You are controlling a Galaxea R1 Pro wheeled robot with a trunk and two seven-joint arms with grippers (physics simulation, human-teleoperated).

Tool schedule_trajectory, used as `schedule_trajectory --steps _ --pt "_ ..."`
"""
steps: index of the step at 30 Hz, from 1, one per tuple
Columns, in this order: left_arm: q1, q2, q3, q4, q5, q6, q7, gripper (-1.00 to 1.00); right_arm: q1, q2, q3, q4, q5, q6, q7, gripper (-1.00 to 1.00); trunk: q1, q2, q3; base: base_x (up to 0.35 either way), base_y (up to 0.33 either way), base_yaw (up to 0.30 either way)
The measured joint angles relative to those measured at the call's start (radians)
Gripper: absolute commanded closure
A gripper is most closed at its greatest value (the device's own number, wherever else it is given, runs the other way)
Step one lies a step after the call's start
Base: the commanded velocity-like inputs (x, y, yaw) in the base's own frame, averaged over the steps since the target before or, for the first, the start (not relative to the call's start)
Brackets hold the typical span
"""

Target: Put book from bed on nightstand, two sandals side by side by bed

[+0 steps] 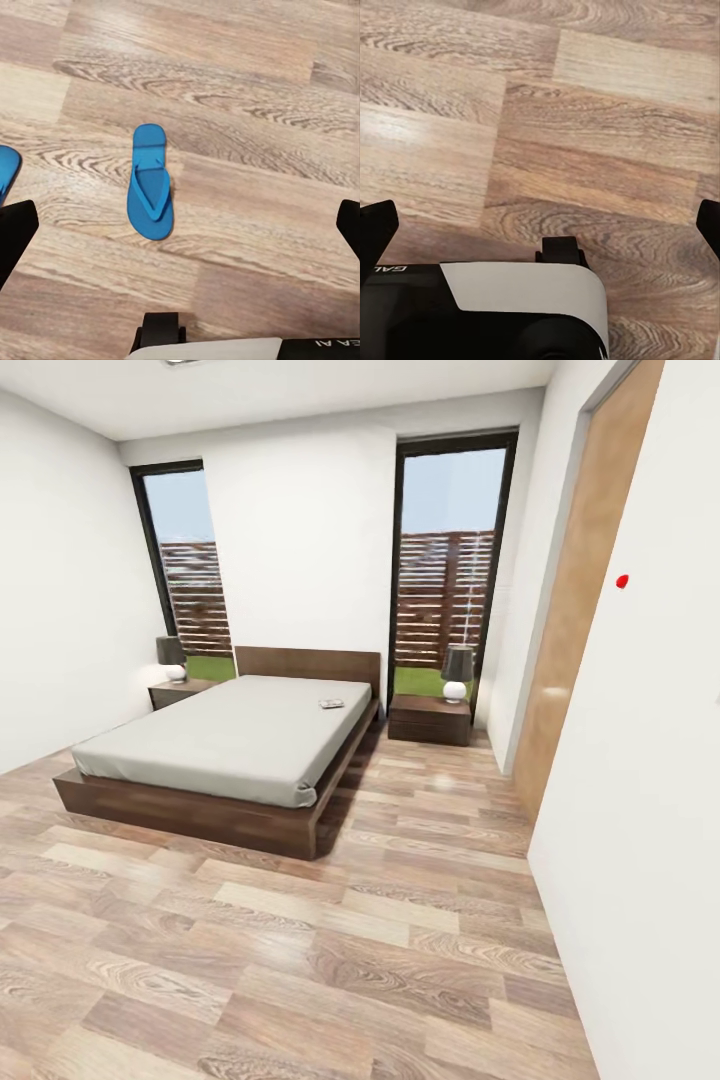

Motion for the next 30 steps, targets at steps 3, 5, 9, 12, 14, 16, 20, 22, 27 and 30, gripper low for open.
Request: schedule_trajectory --steps 3,5,9,12,14,16,20,22,27,30 --pt "0.0 0.0 0.0 0.0 0.0 0.0 0.0 -1.0 0.0 0.0 0.0 0.0 0.0 0.0 0.0 -1.0 0.0 0.0 0.0 0.007 -0.005 0.0" --pt "0.0 0.0 0.0 0.0 0.0 0.0 0.0 -1.0 0.0 0.0 0.0 0.0 0.0 0.0 0.0 -1.0 0.0 0.0 0.0 0.023 -0.014 0.0" --pt "0.0 0.0 0.0 0.0 0.0 0.0 0.0 -1.0 0.0 0.0 0.0 0.0 0.0 0.0 0.0 -1.0 0.0 0.0 0.0 0.05 -0.047 0.0" --pt "0.0 0.0 0.0 0.0 0.0 0.0 0.0 -1.0 0.0 0.0 0.0 0.001 0.0 0.0 0.0 -1.0 0.0 0.0 0.0 0.026 -0.026 0.0" --pt "0.0 0.0 0.001 0.0 0.0 0.0 0.0 -1.0 0.0 0.0 0.0 0.001 0.0 0.0 0.0 -1.0 0.0 0.0 0.0 0.013 -0.012 0.0" --pt "0.0 0.0 0.001 0.0 0.001 0.0 0.0 -1.0 0.0 -0.001 0.0 0.0 0.0 0.0 0.0 -1.0 0.0 0.0 0.0 0.006 -0.006 0.0" --pt "0.0 0.001 0.001 0.0 0.001 0.0 0.0 -1.0 0.0 -0.001 0.0 0.0 0.0 0.0 0.0 -1.0 0.0 0.0 0.0 0.003 -0.003 0.0" --pt "0.0 0.001 0.001 -0.001 0.001 0.0 0.0 -1.0 0.0 -0.001 0.0 0.0 0.0 0.0 0.0 -1.0 0.0 0.0 0.0 0.0 0.0 0.0" --pt "0.0 0.002 0.002 -0.001 0.001 0.0 0.0 -1.0 0.0 -0.001 0.0 0.0 0.0 0.0 0.0 -1.0 0.0 0.0 0.0 0.0 0.0 0.0" --pt "0.0 0.002 0.003 -0.005 0.003 0.001 0.0 -1.0 0.0 -0.003 0.0 0.0 0.0 0.0 0.0 -1.0 0.0 0.0 0.0 0.0 0.0 0.0"
